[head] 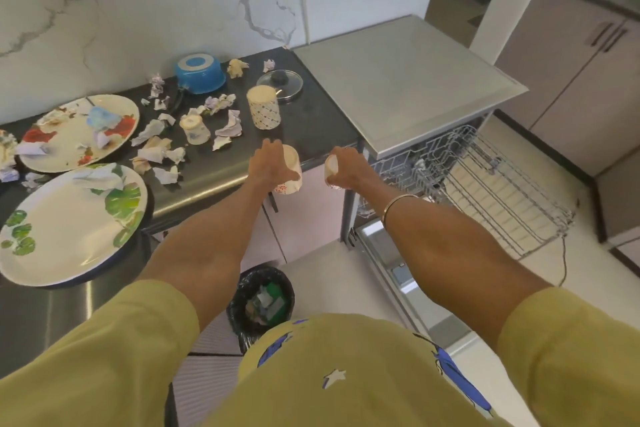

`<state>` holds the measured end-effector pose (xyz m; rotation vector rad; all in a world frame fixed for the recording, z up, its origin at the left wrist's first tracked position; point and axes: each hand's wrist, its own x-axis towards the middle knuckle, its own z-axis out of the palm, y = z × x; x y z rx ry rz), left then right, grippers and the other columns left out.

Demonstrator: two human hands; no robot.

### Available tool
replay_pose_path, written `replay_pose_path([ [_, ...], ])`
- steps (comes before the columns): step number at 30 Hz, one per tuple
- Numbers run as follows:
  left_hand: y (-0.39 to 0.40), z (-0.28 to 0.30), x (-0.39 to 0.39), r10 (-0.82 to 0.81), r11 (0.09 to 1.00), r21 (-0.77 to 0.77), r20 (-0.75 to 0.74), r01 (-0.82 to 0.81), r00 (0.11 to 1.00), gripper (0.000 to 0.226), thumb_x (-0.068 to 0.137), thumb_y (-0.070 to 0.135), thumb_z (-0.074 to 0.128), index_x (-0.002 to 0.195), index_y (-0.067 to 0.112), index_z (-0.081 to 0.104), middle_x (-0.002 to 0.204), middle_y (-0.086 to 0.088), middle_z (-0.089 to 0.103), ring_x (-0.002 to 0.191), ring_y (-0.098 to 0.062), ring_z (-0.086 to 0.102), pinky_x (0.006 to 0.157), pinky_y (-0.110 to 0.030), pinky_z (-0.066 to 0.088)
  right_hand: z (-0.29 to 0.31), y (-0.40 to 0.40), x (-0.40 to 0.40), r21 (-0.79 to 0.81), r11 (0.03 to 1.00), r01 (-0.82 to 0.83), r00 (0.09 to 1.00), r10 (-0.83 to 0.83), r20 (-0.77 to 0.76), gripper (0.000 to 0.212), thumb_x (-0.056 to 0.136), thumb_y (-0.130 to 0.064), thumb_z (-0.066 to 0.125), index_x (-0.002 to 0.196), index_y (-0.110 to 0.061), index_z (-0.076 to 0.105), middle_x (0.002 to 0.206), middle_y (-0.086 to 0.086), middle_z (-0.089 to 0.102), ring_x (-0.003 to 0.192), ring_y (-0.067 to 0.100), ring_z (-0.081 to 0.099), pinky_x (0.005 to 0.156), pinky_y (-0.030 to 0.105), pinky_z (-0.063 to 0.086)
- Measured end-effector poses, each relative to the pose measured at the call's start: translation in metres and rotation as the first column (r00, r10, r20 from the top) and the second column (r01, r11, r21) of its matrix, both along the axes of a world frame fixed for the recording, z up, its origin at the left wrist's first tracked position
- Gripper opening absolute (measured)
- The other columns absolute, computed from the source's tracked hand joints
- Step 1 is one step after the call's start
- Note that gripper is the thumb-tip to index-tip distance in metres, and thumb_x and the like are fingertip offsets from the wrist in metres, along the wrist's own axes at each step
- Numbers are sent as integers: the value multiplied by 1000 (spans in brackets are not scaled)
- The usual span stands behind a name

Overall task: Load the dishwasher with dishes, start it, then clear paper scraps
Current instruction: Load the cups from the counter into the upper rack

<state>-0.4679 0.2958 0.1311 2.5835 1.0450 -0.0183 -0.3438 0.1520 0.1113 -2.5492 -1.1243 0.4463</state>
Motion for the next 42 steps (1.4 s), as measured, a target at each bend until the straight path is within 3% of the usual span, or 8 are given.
replay_pose_path([
  [5, -58, -9, 28, -85, 996, 19, 3, 85, 996, 89, 66, 41, 86, 135, 5, 44, 131, -15, 49, 115, -36, 56, 94, -44, 51, -14, -69, 22, -8, 997, 75, 997, -75, 3, 69, 71, -32, 82, 130, -12, 52, 125, 17, 60, 114, 36, 59, 96, 46, 51],
  [10, -124, -19, 50, -113, 992, -59, 7, 113, 994, 91, 65, 38, 87, 138, 8, 43, 133, -14, 47, 121, -36, 51, 97, -45, 47, -18, -145, 34, 7, 989, 147, 988, -146, -42, 63, 74, -24, 82, 128, -11, 55, 120, 15, 64, 112, 33, 60, 95, 45, 52],
  [23, -271, -41, 91, -261, 952, -147, 57, 267, 964, 88, 60, 35, 89, 133, 9, 48, 130, -12, 50, 115, -33, 56, 92, -42, 49, -39, -298, 34, -50, 938, 343, 935, -346, -80, 65, 70, -21, 84, 127, -15, 52, 119, 13, 62, 111, 34, 60, 90, 49, 54],
  [29, -313, -51, 105, -350, 922, -165, 40, 352, 936, 91, 61, 36, 90, 135, 7, 46, 131, -13, 51, 117, -33, 55, 96, -46, 51, -52, -336, 37, -68, 920, 385, 918, -390, -79, 62, 71, -22, 82, 126, -14, 54, 120, 14, 61, 109, 34, 60, 89, 47, 54],
  [35, -333, -68, 131, -417, 891, -188, 20, 413, 909, 83, 62, 34, 91, 129, 8, 50, 125, -12, 55, 113, -32, 58, 89, -43, 51, -63, -354, 56, -30, 876, 481, 870, -482, -107, 60, 70, -21, 82, 123, -17, 56, 120, 13, 61, 110, 33, 59, 88, 46, 54],
  [42, -345, -85, 179, -457, 860, -239, 33, 451, 889, 86, 56, 36, 93, 127, 7, 53, 120, -13, 56, 105, -31, 62, 86, -44, 57, -67, -375, 88, -90, 817, 569, 809, -576, -119, 65, 71, -26, 80, 130, -20, 54, 123, 13, 61, 112, 35, 59, 90, 42, 52],
])
